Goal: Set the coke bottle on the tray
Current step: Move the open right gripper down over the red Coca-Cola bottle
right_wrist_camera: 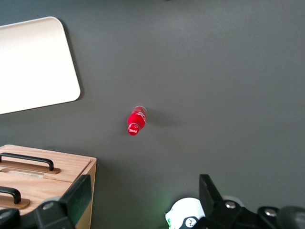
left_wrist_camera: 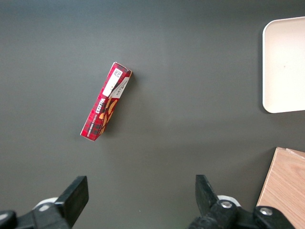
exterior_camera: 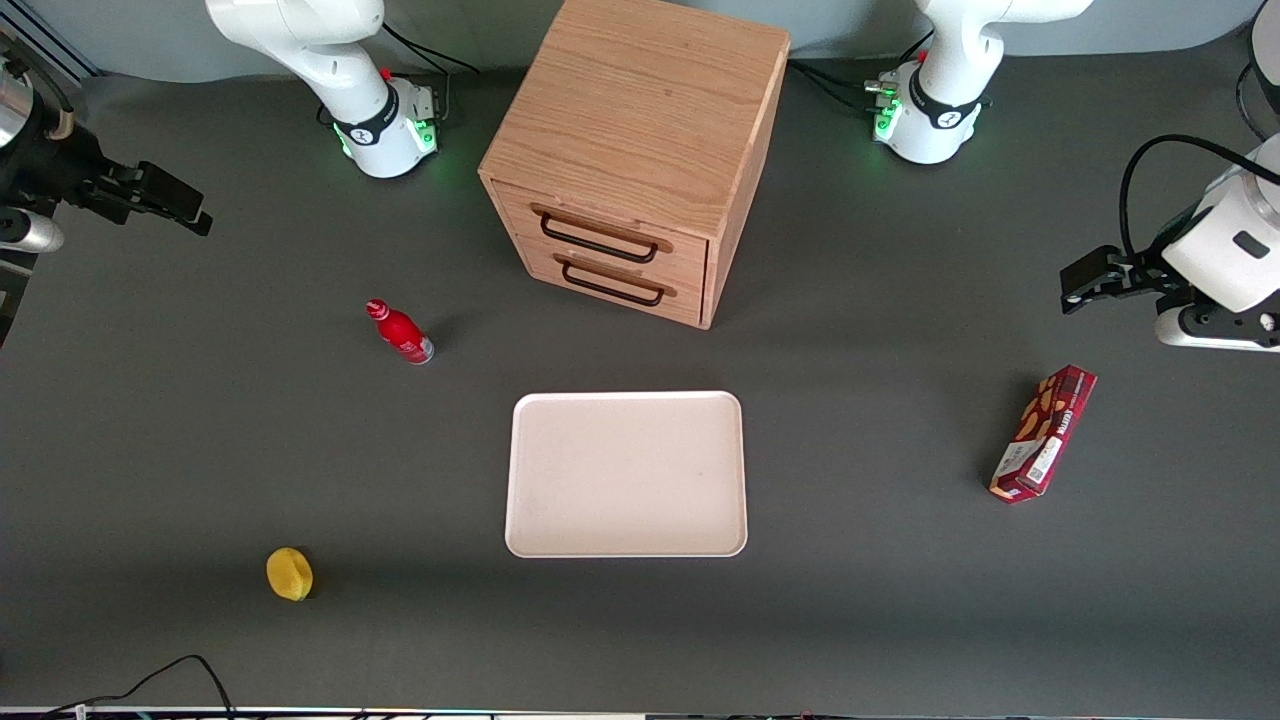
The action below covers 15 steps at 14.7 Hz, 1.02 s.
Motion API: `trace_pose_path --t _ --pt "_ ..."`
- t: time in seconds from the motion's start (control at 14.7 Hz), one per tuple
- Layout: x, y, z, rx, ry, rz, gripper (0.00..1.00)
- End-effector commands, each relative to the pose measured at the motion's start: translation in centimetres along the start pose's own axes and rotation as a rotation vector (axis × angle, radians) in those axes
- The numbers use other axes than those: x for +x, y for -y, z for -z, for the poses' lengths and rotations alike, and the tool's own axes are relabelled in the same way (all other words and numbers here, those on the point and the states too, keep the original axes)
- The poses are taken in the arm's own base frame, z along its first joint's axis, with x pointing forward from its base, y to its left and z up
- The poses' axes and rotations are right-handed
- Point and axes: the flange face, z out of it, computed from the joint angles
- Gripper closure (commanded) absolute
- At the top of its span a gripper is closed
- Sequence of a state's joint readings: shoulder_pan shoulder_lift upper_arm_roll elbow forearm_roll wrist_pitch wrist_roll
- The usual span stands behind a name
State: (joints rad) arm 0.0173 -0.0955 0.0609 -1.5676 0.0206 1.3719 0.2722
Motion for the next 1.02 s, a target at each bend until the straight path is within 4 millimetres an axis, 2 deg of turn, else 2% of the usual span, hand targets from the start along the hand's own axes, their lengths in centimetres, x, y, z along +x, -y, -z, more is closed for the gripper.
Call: trace_pose_path --t 0.0,0.14,0.2,0.34,0.41,0.55,0.68,0.89,0.95 --pt "0.1 0.5 0.8 0.017 0.012 0.024 0.0" --pt "0.0 0.8 0.4 0.017 0.02 0.032 0.0" --pt "0.0 1.6 -0.2 0.012 0.032 0.045 0.0" --pt "-0.7 4.9 -4.5 0.007 0.118 0.085 0.0" --pt "-0.9 6.8 -7.4 0.022 0.133 0.079 0.0" --pt "-1.2 8.7 -12.6 0.018 0.102 0.064 0.0" --pt "-1.1 9.0 -17.8 0.024 0.073 0.058 0.0" --pt "-1.4 8.1 -26.2 0.031 0.011 0.048 0.0" --pt "-1.7 7.7 -28.0 0.029 0.001 0.048 0.0"
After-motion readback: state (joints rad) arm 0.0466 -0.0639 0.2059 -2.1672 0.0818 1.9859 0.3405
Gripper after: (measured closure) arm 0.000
